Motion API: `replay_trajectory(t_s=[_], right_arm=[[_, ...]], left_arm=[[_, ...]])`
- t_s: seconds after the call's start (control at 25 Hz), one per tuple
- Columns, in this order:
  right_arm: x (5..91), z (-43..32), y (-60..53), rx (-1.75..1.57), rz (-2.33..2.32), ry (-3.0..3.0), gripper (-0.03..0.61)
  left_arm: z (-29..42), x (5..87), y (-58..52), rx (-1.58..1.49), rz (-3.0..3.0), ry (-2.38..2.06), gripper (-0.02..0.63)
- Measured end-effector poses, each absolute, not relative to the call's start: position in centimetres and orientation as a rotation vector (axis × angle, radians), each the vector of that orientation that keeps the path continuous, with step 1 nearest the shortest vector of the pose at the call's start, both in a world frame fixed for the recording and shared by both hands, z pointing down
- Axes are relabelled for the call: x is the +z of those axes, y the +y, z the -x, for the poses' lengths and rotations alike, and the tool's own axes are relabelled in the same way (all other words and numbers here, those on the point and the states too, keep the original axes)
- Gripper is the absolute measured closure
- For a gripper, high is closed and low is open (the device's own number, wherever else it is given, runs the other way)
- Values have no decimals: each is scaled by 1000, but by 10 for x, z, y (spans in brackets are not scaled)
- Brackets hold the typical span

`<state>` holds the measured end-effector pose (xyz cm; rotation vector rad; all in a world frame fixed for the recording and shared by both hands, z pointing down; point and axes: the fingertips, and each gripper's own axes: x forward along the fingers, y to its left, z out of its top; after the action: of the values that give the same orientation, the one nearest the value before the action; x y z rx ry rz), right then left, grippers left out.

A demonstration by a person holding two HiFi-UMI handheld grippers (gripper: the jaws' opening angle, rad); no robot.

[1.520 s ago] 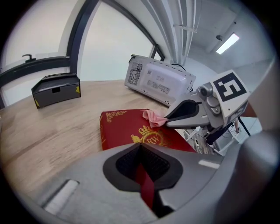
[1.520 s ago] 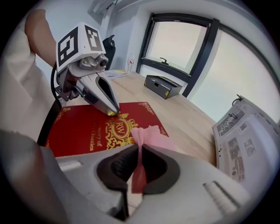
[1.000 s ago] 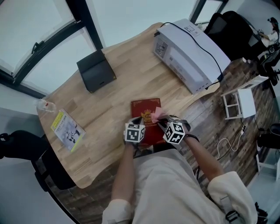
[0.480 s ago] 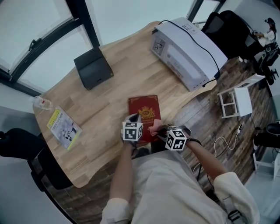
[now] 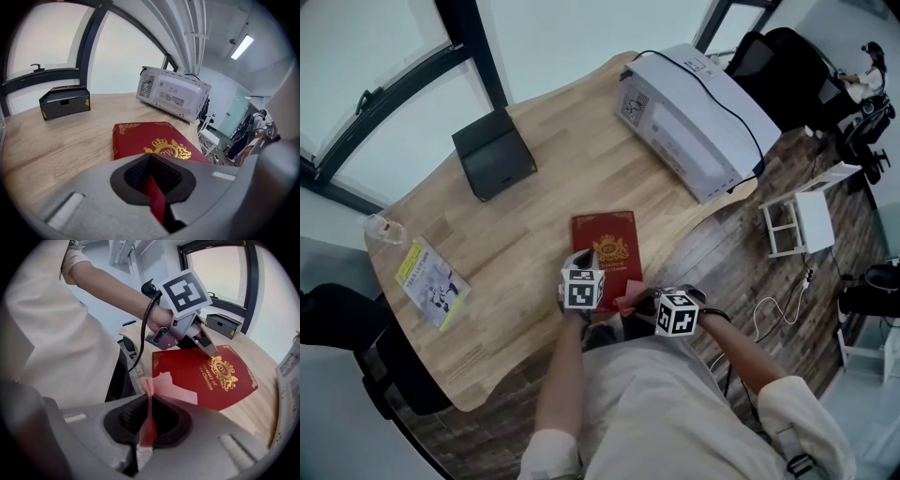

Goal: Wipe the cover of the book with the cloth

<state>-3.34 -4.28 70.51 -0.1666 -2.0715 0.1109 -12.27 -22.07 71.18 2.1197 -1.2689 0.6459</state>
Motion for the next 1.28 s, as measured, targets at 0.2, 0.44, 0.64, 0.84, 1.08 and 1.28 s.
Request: replay_trajectory(t_s=[0.2,0.44,0.64,0.84,1.08,1.28], right_arm=[[699,24,-50,111,166,-2059,557],[663,18,-27,314,350,-2111,557],[661,38,-53,507,360,-2182,557],[708,37,-116,387,146,-2068,557],[710,49,-125,160,188,-2046,557],[713,51,-127,106,207,-2036,557]], left_arm=[[107,712,-245,697,-2152,-1268,606],[95,711,-262,675,-2120,-1250,606],[89,709,-260,646,-2132,-1174,606],[88,707,-262,608,-2140,-1145,606],[84,703,-257,662,-2171,-1091,606],[83,695,-229,666,-2224,-1025,606]])
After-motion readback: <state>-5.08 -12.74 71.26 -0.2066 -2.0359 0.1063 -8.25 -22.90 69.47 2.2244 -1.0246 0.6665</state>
